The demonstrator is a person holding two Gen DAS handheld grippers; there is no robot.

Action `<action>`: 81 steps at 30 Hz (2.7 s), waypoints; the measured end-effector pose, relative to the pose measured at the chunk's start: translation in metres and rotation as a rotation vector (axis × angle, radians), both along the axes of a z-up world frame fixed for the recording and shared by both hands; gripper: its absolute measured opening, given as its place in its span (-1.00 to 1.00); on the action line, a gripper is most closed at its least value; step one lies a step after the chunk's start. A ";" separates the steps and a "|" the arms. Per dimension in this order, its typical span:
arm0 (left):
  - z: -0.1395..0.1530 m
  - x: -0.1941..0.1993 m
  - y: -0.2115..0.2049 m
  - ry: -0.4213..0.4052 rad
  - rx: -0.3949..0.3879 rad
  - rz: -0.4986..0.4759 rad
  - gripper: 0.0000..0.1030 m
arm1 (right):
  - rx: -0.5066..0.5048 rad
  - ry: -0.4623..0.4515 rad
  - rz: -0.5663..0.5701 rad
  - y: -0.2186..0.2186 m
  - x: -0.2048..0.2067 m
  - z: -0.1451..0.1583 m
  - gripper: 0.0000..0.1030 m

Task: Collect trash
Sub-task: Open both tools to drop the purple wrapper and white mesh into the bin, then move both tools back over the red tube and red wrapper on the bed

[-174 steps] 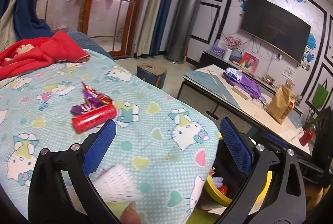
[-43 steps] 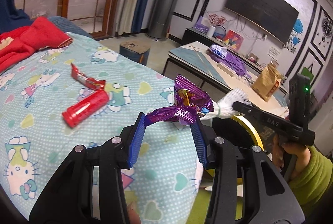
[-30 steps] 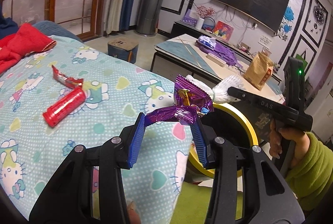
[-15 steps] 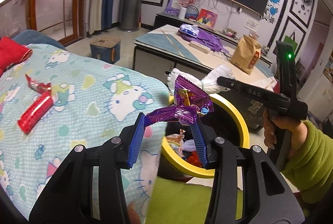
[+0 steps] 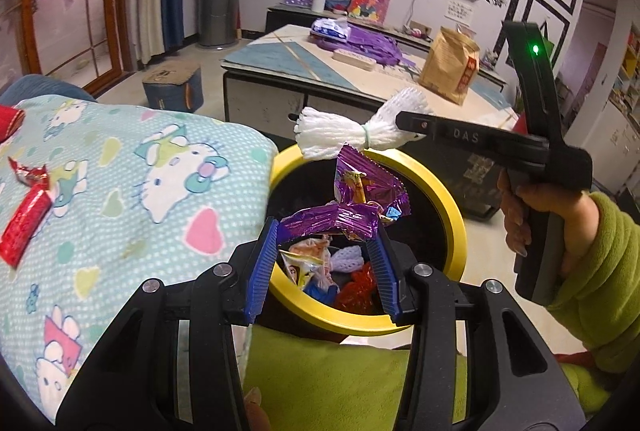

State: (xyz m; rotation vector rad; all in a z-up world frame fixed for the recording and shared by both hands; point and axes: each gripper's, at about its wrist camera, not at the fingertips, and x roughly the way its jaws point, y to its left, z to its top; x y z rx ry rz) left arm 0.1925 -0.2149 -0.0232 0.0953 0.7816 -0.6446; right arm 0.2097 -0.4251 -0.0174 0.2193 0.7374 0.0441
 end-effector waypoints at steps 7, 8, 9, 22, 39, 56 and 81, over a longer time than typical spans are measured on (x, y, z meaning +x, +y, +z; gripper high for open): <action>-0.016 0.004 -0.018 0.027 0.035 -0.034 -0.28 | 0.016 0.040 -0.020 -0.008 0.003 -0.012 -0.66; -0.019 0.005 -0.020 0.031 0.039 -0.037 -0.28 | 0.020 0.046 -0.022 -0.009 0.004 -0.013 -0.66; -0.020 0.005 -0.021 0.032 0.042 -0.038 -0.28 | 0.024 0.050 -0.024 -0.009 0.004 -0.014 -0.65; -0.029 0.006 -0.028 0.063 0.053 -0.055 -0.23 | 0.089 0.078 -0.039 -0.017 0.006 -0.023 -0.58; -0.019 0.010 -0.014 0.069 0.011 0.000 0.74 | 0.104 0.049 -0.055 -0.016 0.002 -0.016 0.07; 0.026 0.020 0.069 -0.048 -0.066 0.289 0.78 | 0.069 -0.099 0.111 0.040 -0.012 0.019 0.35; 0.051 0.022 0.168 -0.164 -0.132 0.550 0.78 | 0.017 -0.136 0.330 0.133 -0.013 0.038 0.44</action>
